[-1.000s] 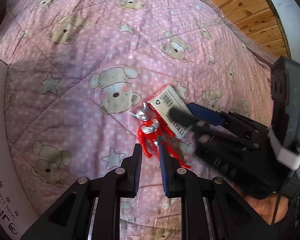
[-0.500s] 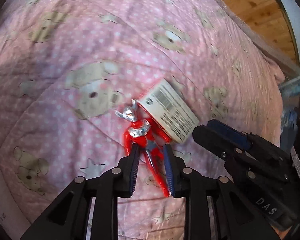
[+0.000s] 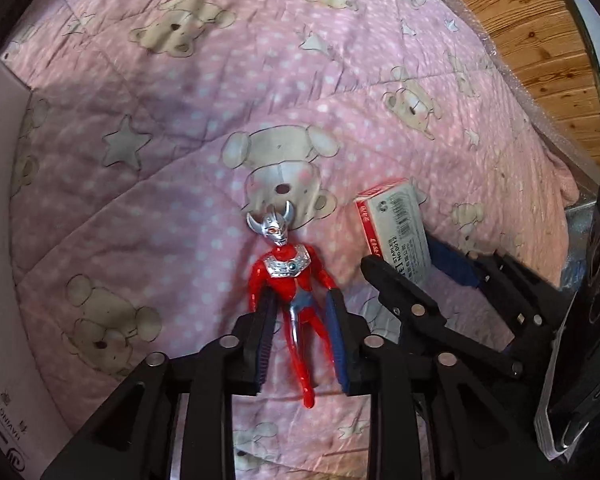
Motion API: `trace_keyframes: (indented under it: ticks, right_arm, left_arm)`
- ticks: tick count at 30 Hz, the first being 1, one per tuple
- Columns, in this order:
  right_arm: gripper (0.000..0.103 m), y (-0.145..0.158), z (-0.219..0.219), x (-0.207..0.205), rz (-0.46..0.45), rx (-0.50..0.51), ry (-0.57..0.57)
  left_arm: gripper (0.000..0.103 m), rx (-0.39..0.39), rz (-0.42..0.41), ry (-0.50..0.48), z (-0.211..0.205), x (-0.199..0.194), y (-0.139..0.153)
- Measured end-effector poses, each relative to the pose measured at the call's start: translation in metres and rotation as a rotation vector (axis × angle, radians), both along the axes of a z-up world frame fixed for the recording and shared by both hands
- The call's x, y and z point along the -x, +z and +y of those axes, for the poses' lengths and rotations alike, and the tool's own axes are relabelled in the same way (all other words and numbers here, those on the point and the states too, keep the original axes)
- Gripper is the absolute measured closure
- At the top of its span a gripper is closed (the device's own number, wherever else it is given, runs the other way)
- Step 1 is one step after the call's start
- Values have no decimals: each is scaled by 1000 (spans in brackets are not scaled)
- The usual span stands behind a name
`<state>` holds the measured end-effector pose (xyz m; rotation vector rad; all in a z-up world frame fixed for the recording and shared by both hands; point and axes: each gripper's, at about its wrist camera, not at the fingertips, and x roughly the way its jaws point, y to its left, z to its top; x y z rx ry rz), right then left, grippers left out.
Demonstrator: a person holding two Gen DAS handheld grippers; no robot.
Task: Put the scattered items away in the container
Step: 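Grasp the red toy figure with the left tool while the right tool grasps the staples box, then lift and carry the red figure and staples box toward the white box with both tools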
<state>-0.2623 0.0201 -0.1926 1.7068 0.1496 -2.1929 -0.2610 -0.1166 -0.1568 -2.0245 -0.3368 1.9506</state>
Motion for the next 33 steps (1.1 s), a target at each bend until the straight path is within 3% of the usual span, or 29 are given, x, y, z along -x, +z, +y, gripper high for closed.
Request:
trace_keyframes:
  ticks: [5, 11, 33]
  right_arm:
    - [63, 3, 23, -11, -47, 96, -113]
    - [64, 8, 46, -22, -80, 165, -216]
    - [64, 30, 28, -73, -95, 220, -270]
  left_arm:
    - [76, 26, 55, -55, 7, -2, 3]
    - [82, 26, 62, -78, 8, -10, 11]
    - [83, 27, 158, -174, 4, -54, 64]
